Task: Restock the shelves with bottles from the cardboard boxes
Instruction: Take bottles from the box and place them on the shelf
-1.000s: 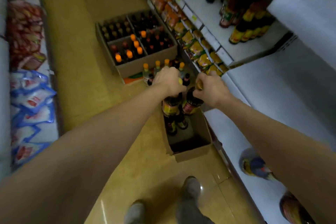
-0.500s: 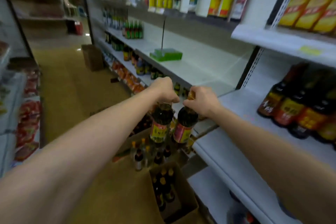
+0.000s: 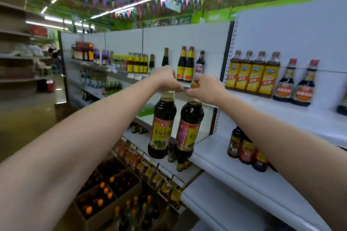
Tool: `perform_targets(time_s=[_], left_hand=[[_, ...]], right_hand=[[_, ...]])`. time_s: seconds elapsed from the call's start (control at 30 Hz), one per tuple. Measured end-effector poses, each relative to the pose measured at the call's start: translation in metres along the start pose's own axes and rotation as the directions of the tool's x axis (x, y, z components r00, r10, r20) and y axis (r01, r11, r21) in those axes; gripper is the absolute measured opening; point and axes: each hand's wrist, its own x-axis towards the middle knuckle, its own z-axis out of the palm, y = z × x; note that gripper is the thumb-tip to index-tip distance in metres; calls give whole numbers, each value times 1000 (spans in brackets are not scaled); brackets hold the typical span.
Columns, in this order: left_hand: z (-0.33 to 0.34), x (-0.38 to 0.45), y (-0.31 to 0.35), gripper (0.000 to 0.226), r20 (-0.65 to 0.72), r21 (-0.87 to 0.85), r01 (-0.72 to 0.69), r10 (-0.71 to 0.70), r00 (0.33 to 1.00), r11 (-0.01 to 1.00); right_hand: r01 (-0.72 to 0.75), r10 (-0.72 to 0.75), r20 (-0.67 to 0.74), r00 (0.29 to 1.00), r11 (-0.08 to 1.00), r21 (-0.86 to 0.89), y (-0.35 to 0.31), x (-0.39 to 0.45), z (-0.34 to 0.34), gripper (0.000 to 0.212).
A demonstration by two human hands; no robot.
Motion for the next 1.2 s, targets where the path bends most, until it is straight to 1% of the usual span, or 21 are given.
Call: perform_targets(time_s=[0.13,0.23,0.43,0.57,0.67,0.83,0.97,1.07,1.13,1.2], left_hand=[[-28,0,30,19,3,-50,-62,63,998,997],[-42,2,53,19,3,-79,-97,98,995,992],[-50,11,104,19,-15,-42,-185,185,983,982],[-46,16,141,22,-13,-44,-217,216,976,975],[-35,18,175,25,-3,-70,-228,229,974,971],[-9,17,237,18,43,-88,-266,271,962,960],[16,18,282,23,39,-153,-281,290,956,947],[36,17,316,34,5,-202,-300,307,952,932],[50,16,337,31,-32,-219,-327,328,944,919],[61,17,358,22,-70,-226,-366,360,930,903]], right_hand=[[-15,13,-61,998,1000,-22,-3,-9,-45,37],[-42,39,-91,995,999,-32,2,-14,-74,34],[-100,94,-158,983,994,-33,29,-29,-124,31],[-123,115,-180,977,992,-34,54,-39,-151,36],[-148,135,-189,973,988,-54,75,-49,-171,35],[-209,188,-212,959,975,-81,121,-73,-207,34],[-264,232,-253,939,959,-99,163,-97,-237,30],[-288,238,-303,923,948,-133,192,-114,-255,29],[-303,238,-342,909,941,-151,210,-122,-264,32],[-332,256,-383,888,932,-148,228,-126,-274,33]])
